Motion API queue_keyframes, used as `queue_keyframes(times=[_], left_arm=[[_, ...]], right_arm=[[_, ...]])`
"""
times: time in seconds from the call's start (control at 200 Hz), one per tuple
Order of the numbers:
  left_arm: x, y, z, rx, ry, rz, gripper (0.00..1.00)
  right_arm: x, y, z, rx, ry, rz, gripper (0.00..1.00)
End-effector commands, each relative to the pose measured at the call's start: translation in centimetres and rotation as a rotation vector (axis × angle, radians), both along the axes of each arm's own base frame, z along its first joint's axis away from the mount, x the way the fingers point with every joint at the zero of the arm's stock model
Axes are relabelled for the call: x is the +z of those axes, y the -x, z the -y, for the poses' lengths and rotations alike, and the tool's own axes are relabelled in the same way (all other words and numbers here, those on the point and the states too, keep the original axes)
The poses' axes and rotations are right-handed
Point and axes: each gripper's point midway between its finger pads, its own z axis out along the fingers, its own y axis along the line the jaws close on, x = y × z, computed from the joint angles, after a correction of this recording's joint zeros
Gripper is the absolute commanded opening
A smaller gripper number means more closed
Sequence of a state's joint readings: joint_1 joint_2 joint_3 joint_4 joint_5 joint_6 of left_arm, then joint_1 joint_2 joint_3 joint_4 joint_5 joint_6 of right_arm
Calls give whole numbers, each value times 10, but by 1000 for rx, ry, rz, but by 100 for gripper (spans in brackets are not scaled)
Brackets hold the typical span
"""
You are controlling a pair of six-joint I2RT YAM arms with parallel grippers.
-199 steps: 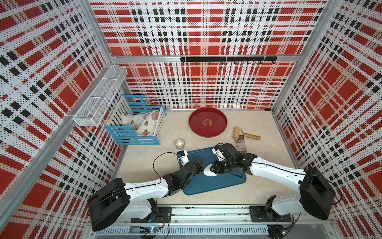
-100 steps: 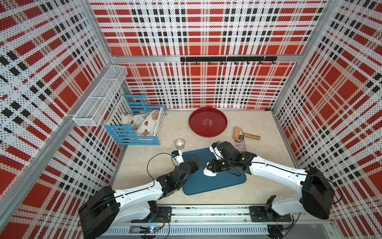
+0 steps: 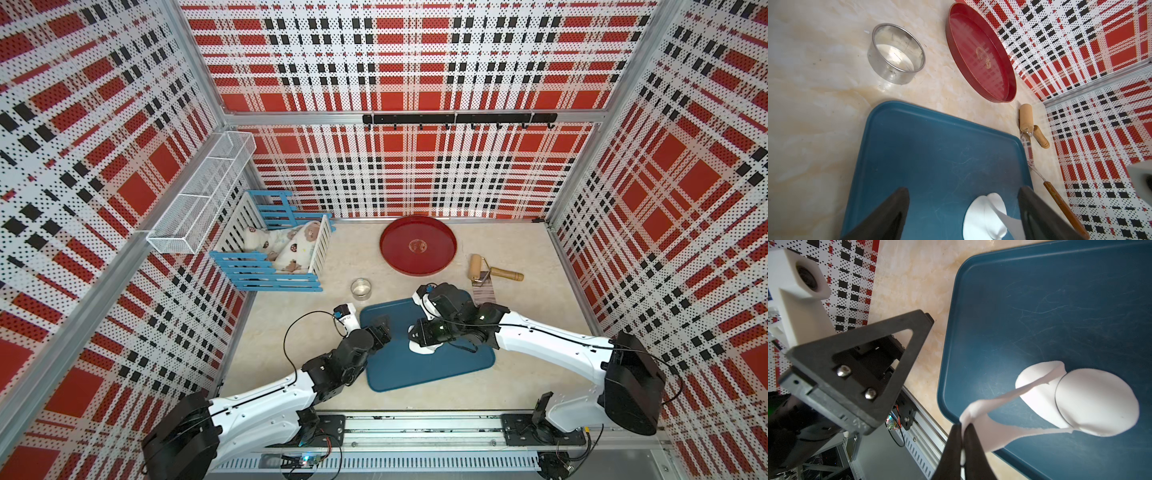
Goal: Roll out the dumpling wrappers from the dough
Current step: Remove the dumpling wrapper from the work surface.
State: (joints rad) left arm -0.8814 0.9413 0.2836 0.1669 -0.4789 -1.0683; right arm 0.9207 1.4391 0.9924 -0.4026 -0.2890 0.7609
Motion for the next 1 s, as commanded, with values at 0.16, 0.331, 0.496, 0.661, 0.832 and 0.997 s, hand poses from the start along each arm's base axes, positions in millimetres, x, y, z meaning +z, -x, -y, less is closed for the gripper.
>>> queue_keyframes(times=[0.16,0.331,0.496,0.661,0.832,0.997], left_arm=[[-8,3,-13,19,-44,-9,87],[-7,3,-16,27,-48,-6,87],[-6,4,-21,36,-33,0,87],[-8,6,-23,36,-19,2,87],[-11,6,-22,30,-24,-6,87],[-13,6,-21,26,-29,-9,87]], right_arm=[[4,0,-14,12,6,5,9],[2,1,-20,23,11,4,9],[-9,2,-21,22,37,-9,9],[-26,0,-20,15,81,-20,17],[-34,-2,-21,18,101,-25,29],[-37,-3,-23,22,111,-26,37]])
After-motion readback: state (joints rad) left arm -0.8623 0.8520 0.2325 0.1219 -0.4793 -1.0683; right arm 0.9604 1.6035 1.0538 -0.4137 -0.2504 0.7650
